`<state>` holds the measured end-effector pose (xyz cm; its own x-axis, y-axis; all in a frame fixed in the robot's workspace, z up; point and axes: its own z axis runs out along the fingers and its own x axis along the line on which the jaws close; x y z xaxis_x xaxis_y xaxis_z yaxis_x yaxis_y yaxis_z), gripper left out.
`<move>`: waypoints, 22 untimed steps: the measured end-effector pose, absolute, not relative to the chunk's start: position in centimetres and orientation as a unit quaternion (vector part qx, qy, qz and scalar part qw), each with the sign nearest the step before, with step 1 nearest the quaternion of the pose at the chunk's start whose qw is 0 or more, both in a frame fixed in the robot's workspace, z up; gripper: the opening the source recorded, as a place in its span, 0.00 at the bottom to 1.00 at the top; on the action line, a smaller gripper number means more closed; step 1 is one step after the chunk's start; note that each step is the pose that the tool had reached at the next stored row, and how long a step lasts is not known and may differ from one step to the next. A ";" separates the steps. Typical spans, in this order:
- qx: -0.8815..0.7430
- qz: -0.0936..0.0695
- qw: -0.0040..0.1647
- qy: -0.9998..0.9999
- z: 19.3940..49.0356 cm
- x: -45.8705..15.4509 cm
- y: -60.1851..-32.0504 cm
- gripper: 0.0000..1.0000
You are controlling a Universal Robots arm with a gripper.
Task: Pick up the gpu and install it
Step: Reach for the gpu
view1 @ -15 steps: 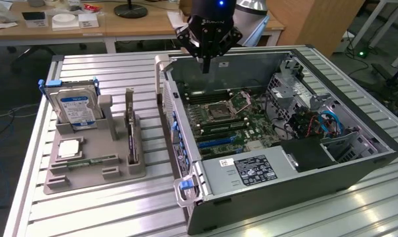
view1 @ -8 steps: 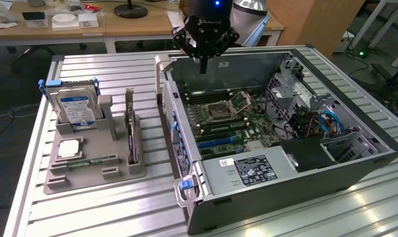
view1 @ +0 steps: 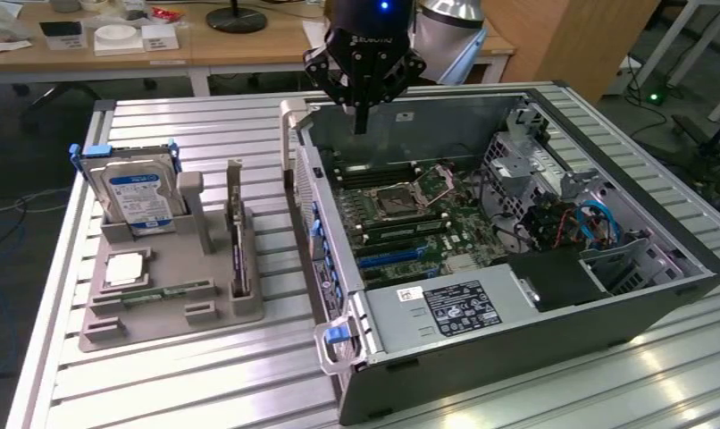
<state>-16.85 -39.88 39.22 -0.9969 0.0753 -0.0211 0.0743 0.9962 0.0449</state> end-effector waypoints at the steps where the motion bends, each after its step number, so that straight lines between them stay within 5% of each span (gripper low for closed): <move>1: 0.037 0.022 0.011 0.999 39.2 -16.9 -39.9 0.11; 22: 0.037 0.022 0.010 0.999 39.2 -19.1 -39.9 0.11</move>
<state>-19.09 -39.89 39.16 -0.9970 0.0753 -0.0190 0.0743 0.9962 0.0448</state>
